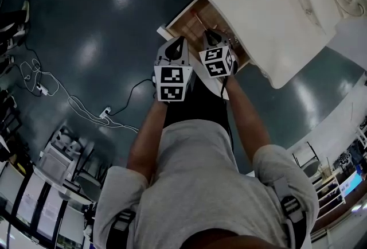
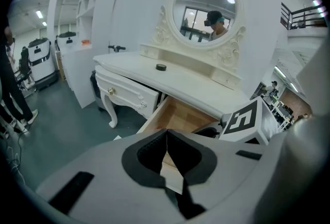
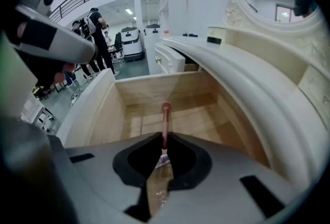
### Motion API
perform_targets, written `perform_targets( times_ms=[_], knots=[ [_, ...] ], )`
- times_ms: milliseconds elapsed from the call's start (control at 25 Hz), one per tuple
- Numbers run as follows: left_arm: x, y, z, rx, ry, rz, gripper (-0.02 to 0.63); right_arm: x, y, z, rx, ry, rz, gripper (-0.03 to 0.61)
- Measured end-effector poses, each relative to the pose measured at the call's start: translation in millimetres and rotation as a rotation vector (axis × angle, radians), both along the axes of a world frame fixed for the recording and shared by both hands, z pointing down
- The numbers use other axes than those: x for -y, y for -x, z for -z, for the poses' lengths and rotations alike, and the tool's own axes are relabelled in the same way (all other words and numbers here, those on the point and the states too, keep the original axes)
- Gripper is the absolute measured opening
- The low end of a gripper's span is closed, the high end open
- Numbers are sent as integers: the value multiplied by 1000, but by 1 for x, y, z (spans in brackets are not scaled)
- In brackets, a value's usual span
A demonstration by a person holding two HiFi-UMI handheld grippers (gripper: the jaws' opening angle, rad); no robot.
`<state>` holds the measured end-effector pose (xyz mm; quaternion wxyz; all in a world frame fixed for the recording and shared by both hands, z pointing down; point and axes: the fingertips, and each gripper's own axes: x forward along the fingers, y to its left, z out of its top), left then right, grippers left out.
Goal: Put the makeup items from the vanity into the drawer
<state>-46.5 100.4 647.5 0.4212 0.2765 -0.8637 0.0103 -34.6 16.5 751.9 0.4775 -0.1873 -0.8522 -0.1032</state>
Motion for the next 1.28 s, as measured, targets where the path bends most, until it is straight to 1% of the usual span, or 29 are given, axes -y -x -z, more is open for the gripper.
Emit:
perform_targets(
  times_ms=[360, 480, 640, 760, 840, 960, 1120, 1280],
  knots=[
    [-10, -5, 3, 6, -8, 11, 8, -4, -6, -2, -12, -12, 9, 40],
    [-13, -9, 3, 4, -19, 17, 8, -4, -8, -1, -15, -7, 3, 74],
    [-18, -11, 7, 14, -40, 31, 8, -3, -11, 11, 1, -22, -6, 75],
    [-24, -11, 18, 30, -53, 40, 8, -4, -12, 34, 40, -31, -30, 64],
    [-28, -7, 29, 51, -66, 52, 8, -4, -8, 56, 86, -37, -51, 32],
    [-40, 2, 46, 90, -88, 76, 8, -6, 1, 94, 164, -45, -76, 15],
    [-58, 8, 67, 107, -110, 96, 8, -18, 6, 143, 227, -26, -108, 15],
    [-73, 9, 88, 137, -93, 84, 8, -28, 3, 183, 279, -27, -125, 15]
  ],
)
